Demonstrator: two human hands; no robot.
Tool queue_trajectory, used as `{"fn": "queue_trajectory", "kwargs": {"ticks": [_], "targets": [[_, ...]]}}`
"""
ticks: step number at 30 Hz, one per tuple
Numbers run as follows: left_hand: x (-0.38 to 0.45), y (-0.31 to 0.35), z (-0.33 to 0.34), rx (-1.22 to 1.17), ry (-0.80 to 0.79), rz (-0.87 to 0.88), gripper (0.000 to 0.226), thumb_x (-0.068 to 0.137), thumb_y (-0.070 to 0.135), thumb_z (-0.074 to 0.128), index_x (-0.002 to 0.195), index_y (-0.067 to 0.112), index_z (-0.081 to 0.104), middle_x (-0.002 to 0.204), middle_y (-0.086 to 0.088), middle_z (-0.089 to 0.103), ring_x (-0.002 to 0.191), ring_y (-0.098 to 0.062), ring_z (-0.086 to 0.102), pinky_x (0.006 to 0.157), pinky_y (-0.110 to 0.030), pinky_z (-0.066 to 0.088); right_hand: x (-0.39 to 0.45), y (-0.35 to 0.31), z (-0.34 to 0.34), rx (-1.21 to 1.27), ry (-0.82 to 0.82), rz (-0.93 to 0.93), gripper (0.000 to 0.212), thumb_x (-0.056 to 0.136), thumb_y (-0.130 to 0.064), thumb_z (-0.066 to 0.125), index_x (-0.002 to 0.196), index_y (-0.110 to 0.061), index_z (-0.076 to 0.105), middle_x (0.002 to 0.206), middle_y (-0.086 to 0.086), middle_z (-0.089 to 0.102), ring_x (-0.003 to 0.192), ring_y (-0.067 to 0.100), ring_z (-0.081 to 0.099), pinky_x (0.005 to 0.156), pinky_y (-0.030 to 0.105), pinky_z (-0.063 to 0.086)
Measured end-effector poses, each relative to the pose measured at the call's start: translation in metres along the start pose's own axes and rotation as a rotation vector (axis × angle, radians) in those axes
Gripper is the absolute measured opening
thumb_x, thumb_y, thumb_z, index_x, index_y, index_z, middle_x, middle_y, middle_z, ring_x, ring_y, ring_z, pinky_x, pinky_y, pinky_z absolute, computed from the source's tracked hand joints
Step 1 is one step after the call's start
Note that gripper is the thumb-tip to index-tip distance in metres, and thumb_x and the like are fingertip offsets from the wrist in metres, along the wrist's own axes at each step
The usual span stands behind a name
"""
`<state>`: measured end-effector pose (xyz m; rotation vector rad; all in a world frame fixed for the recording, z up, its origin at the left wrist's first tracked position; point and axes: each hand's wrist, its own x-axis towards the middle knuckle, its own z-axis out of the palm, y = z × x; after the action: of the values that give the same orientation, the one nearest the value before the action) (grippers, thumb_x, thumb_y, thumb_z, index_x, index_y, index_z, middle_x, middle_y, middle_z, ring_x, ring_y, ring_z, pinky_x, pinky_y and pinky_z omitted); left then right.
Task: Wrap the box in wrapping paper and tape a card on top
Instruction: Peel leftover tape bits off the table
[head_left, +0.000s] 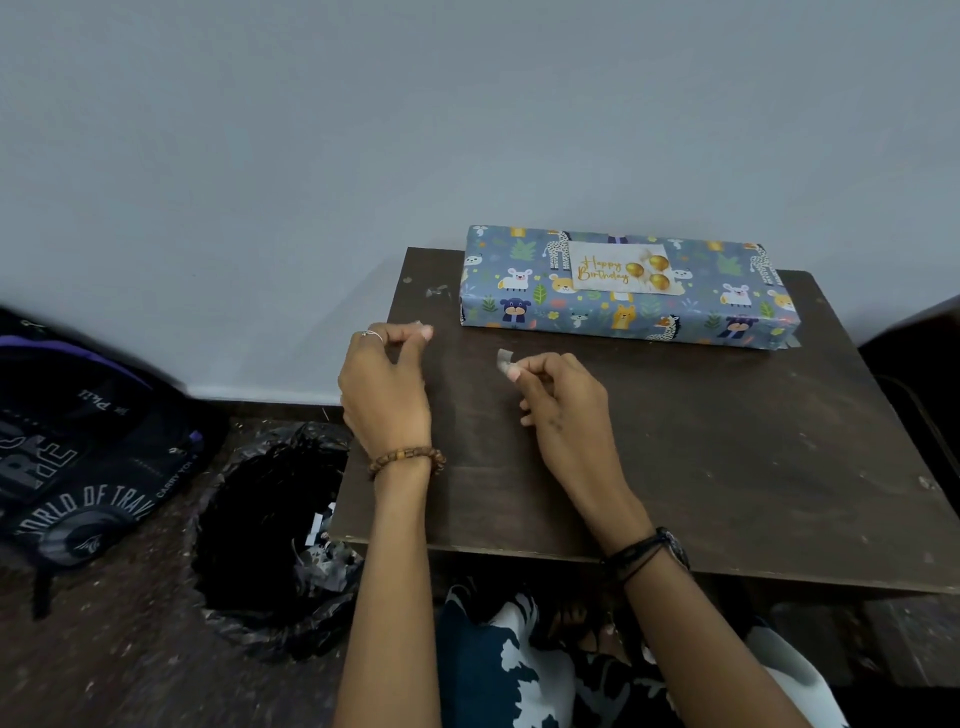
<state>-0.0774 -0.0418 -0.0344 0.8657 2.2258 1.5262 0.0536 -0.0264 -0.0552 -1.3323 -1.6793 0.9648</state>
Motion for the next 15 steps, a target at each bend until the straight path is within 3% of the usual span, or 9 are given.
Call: {"fn": "queue_trajectory", "kwargs": {"ticks": [2,5,9,15], "targets": [[-0.002,0.012,0.002,-0.339,-0.091,-0.144,0.008,0.087,0.019,0.063,0.079,0.019,0.064,0.083,0.002,0.066,0.043,-0.002,0.054,0.043,-0.019,0.048,0.002,-0.001,0.0,0.114,0.032,0.065,0.014,0.095,-0.022,0.055,0.084,-0.016,0.063,0.093,0.003,0.058,0.063,0.003,0.056,0.061,0.024,0.054],[-0.015,0.029,0.008,-0.634,-0.315,-0.34,0.01,0.09,0.012,0.057,0.085,0.01,0.066,0.078,0.0,0.067,0.049,0.0,0.06,0.049,-0.012,0.051,0.006,-0.004,-0.002,0.355,0.083,0.156,0.015,0.095,-0.017,0.054,0.084,-0.015,0.064,0.086,0.004,0.06,0.059,0.0,0.054,0.054,0.018,0.049],[-0.028,0.037,0.021,-0.704,-0.479,-0.377,0.014,0.093,0.009,0.052,0.09,0.005,0.065,0.083,-0.005,0.067,0.058,-0.002,0.065,0.06,-0.013,0.055,0.009,-0.003,-0.01,0.576,0.074,0.176,0.02,0.096,-0.015,0.051,0.084,-0.014,0.068,0.077,0.0,0.062,0.065,0.007,0.055,0.057,0.022,0.05],[-0.033,0.037,0.03,-0.674,-0.569,-0.327,0.017,0.089,0.004,0.056,0.1,0.011,0.067,0.087,0.0,0.067,0.074,-0.004,0.063,0.068,-0.013,0.055,0.01,-0.002,-0.026,0.579,0.082,0.127,0.015,0.092,-0.01,0.057,0.092,-0.008,0.072,0.075,0.002,0.067,0.071,0.008,0.06,0.067,0.023,0.053]]}}
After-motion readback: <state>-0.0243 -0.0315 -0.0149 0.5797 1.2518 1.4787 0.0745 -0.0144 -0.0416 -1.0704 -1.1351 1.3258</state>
